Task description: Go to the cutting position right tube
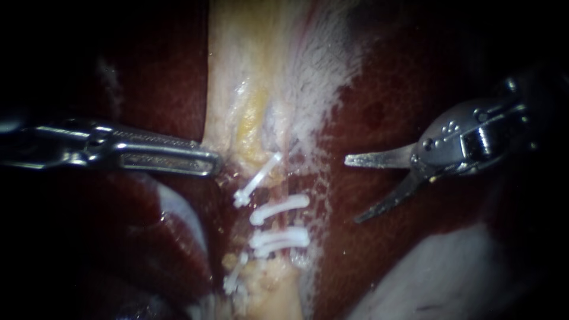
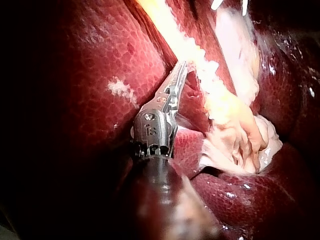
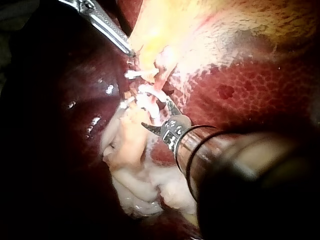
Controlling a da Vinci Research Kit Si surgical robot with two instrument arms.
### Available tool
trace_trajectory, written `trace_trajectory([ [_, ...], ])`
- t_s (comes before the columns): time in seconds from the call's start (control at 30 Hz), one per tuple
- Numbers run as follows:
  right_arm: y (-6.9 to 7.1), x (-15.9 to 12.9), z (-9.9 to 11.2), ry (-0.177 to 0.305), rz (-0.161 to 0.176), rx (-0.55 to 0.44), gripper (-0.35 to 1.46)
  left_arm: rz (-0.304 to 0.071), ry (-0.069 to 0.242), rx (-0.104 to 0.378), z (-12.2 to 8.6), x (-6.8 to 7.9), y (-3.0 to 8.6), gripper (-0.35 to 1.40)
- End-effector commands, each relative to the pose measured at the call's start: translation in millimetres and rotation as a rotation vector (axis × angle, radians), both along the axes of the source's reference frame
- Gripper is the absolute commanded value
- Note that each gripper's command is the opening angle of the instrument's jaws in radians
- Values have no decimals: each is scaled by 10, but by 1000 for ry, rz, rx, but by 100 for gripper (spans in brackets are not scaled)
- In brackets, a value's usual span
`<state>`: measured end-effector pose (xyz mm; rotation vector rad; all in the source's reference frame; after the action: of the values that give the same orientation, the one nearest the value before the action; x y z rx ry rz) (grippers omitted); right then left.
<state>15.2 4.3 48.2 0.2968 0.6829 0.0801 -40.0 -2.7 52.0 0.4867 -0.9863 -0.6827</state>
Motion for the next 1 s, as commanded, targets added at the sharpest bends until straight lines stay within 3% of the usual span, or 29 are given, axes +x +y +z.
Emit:
trace_trajectory([
  [0.03, 0, -1, 1, 2, -4, 5, 144, 0, 0, 0, -1, 0, 0, -35],
  [0.1, -1, -2, 3, 7, -13, 15, 144, 0, 0, 1, -2, 0, 1, -35],
  [0.27, -7, -3, 17, -1, 8, 78, 144, 5, -8, 14, -20, 4, 12, -35],
  [0.43, -18, -1, 34, -13, 30, 170, 138, -20, -11, 12, -52, 15, 31, -35],
  [0.6, -35, 10, 54, -23, 24, 280, 130, -32, -27, -4, -85, 19, 37, -35],
  [0.73, -47, 19, 65, -33, 1, 362, 108, -34, -40, -21, -110, 18, 36, -35],
  [0.83, -54, 25, 71, -44, -14, 406, 76, -37, -44, -25, -121, 16, 35, -35],
  [1.0, -56, 37, 81, -32, -9, 462, 63, -38, -46, -30, -129, 15, 33, -35],
])
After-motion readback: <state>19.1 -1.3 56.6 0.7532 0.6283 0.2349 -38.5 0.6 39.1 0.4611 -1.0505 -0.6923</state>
